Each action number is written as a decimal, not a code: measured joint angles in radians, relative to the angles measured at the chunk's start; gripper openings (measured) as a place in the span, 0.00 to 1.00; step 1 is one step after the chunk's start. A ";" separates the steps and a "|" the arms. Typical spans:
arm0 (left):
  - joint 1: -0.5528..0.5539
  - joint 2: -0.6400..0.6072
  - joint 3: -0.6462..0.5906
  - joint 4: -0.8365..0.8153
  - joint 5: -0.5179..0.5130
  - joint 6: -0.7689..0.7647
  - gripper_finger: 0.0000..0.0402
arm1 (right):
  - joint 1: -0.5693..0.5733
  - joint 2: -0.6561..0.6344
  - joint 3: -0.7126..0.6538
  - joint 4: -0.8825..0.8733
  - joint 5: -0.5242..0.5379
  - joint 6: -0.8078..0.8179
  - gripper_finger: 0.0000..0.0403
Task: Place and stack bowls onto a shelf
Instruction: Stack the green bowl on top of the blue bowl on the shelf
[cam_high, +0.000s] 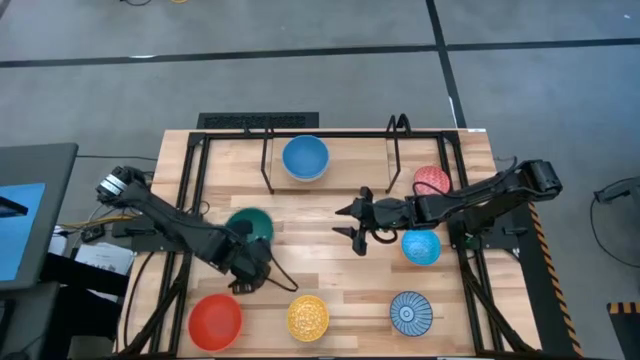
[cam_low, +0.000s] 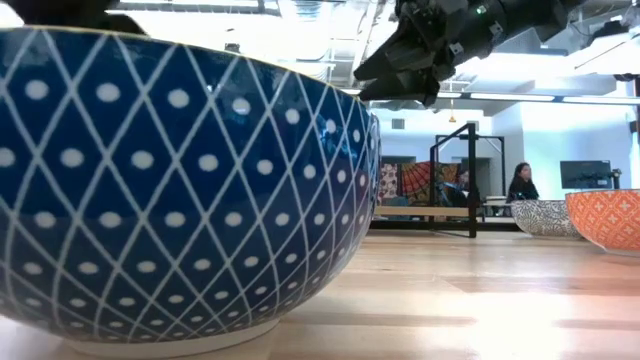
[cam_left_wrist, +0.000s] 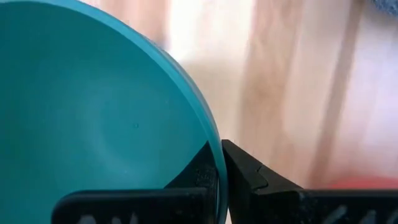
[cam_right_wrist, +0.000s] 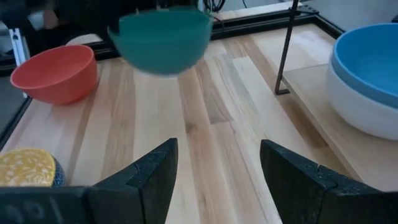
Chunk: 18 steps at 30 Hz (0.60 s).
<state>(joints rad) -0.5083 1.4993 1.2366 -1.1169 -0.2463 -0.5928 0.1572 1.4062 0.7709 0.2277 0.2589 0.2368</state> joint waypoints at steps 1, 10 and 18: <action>0.013 0.000 0.043 -0.034 -0.037 0.053 0.00 | 0.000 0.000 0.002 -0.002 0.000 0.000 0.63; 0.262 -0.001 0.347 -0.108 -0.125 0.701 0.00 | 0.020 0.000 0.006 -0.001 0.000 -0.002 0.63; 0.594 0.021 0.385 0.118 -0.021 1.086 0.00 | -0.007 0.000 0.006 -0.006 0.001 -0.011 0.63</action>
<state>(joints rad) 0.0853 1.5204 1.6215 -0.9989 -0.2673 0.4929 0.1505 1.4061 0.7769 0.2218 0.2600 0.2259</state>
